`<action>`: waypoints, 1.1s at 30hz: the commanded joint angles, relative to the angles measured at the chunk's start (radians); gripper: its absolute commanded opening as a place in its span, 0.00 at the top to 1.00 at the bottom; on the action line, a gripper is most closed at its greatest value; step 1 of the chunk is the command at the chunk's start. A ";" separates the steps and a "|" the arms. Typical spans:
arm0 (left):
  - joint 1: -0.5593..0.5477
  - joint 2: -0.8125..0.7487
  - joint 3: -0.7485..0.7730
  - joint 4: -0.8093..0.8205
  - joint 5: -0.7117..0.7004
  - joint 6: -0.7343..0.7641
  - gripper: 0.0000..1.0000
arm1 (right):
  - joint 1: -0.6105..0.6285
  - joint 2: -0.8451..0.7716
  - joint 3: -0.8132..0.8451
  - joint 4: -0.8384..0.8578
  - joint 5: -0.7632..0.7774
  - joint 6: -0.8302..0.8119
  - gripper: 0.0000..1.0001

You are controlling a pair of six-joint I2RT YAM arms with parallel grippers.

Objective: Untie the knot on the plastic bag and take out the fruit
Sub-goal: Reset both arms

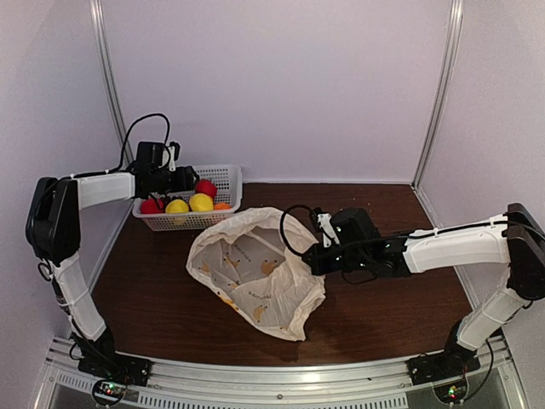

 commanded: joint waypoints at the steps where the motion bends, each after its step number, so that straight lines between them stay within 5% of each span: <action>1: 0.004 -0.107 -0.008 -0.021 0.029 0.007 0.26 | -0.005 -0.024 0.006 -0.013 0.020 -0.010 0.88; 16: 0.003 -0.469 -0.278 -0.104 0.069 -0.064 0.14 | -0.004 -0.118 0.061 -0.114 0.030 -0.093 0.03; 24: 0.008 -0.578 -0.334 -0.225 0.017 -0.010 0.03 | -0.065 -0.198 0.097 -0.246 0.135 -0.124 0.01; 33: 0.163 -0.629 -0.392 -0.278 0.035 0.008 0.03 | -0.326 -0.303 -0.007 -0.237 0.094 -0.138 0.01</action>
